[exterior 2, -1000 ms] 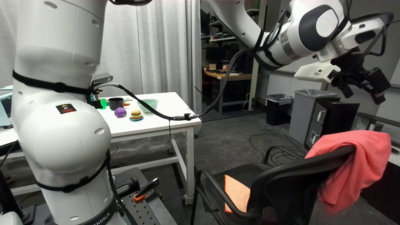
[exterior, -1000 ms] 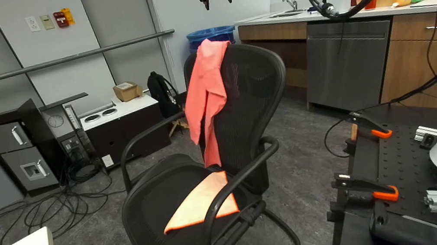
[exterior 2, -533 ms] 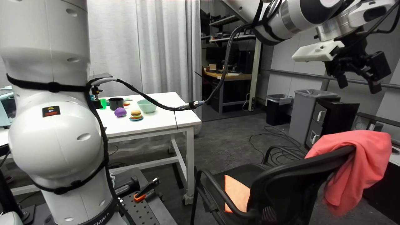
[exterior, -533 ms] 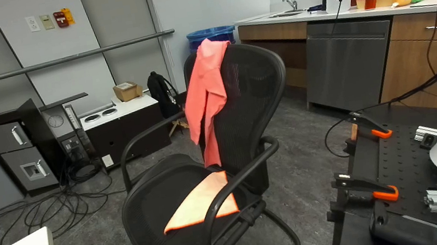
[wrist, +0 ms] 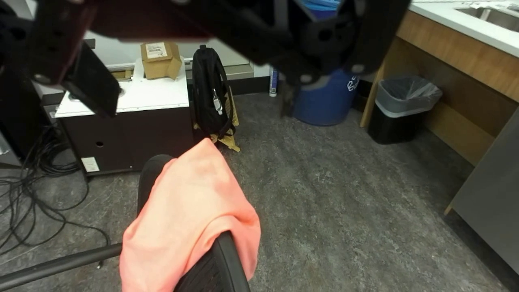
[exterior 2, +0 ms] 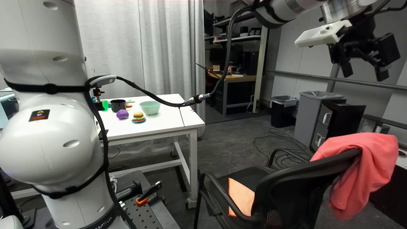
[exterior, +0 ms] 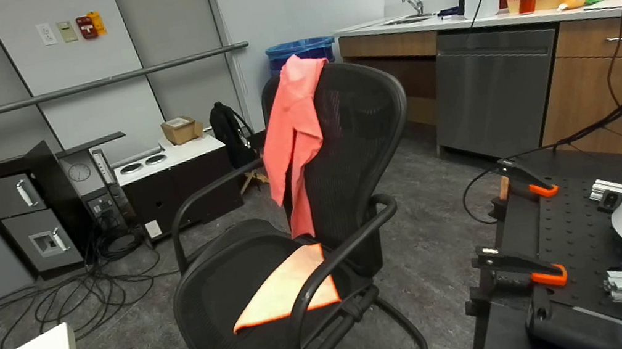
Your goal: Move the sweatshirt from the armrest to the backrest of the chair
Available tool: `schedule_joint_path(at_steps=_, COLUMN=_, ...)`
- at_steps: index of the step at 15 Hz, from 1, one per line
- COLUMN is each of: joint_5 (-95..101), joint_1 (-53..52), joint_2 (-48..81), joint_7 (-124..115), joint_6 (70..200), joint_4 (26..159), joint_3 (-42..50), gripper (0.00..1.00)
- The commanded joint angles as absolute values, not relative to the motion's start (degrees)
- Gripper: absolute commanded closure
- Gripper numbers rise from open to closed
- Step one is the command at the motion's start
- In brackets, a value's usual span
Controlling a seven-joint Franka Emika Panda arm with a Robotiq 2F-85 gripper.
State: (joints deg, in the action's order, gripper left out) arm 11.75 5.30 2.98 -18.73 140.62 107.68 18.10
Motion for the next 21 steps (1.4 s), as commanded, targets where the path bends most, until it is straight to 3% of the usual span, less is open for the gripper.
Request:
schedule_joint_path(at_steps=1, joint_5=9.99, joint_1=8.31, joint_2=-0.68, joint_7=-16.22, joint_6=138.62, joint_4=109.71, joint_3=16.04, gripper=0.0)
schedule_joint_path(at_steps=21, joint_5=11.54, joint_1=8.99, joint_2=0.75, joint_7=-18.17, joint_6=139.64, joint_4=109.02, joint_3=15.34, gripper=0.0)
